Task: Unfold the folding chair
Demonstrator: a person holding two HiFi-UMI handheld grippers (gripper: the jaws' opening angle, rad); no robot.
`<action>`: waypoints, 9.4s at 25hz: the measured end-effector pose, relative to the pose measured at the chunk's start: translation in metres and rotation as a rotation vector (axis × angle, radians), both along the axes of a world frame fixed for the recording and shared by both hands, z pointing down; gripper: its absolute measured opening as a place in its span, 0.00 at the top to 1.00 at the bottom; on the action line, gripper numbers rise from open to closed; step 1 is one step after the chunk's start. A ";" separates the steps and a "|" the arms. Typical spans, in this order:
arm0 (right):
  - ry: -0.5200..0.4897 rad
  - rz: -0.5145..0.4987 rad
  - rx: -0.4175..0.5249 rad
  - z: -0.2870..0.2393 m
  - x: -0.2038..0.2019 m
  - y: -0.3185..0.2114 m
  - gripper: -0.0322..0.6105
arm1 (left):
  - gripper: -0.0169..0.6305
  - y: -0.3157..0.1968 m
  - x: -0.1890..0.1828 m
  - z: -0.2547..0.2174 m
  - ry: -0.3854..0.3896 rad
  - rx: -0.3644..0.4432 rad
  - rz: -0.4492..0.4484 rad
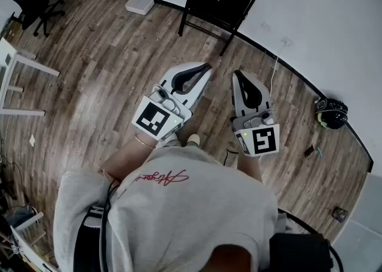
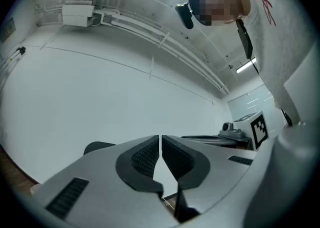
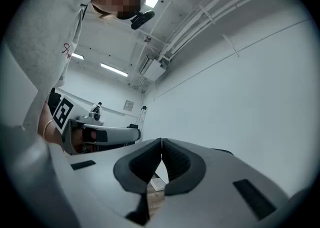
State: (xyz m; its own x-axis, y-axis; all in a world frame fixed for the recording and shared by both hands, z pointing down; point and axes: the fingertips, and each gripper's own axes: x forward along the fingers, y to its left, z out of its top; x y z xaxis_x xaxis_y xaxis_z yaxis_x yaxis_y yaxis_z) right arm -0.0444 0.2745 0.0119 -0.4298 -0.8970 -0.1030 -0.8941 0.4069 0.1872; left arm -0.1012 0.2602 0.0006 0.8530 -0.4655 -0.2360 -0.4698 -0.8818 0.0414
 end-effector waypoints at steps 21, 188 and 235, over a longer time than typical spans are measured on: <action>0.013 0.054 0.026 -0.007 0.022 0.000 0.92 | 0.93 -0.007 0.019 -0.003 0.017 -0.018 -0.043; -0.125 0.356 -0.425 0.604 0.018 -0.121 0.91 | 0.53 -0.174 0.065 0.616 -1.103 1.049 -0.346; -0.162 0.166 -0.026 0.063 -0.048 -0.128 0.90 | 0.95 -0.121 -0.027 0.068 -0.145 -0.038 -0.285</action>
State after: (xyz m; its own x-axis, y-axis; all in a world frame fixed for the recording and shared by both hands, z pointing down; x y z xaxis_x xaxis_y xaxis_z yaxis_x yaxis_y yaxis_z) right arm -0.0929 0.1463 0.0746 -0.2554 -0.9574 -0.1349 -0.9668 0.2541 0.0271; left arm -0.1281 0.1388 0.0689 0.7105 -0.6966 -0.0994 -0.7010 -0.7130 -0.0138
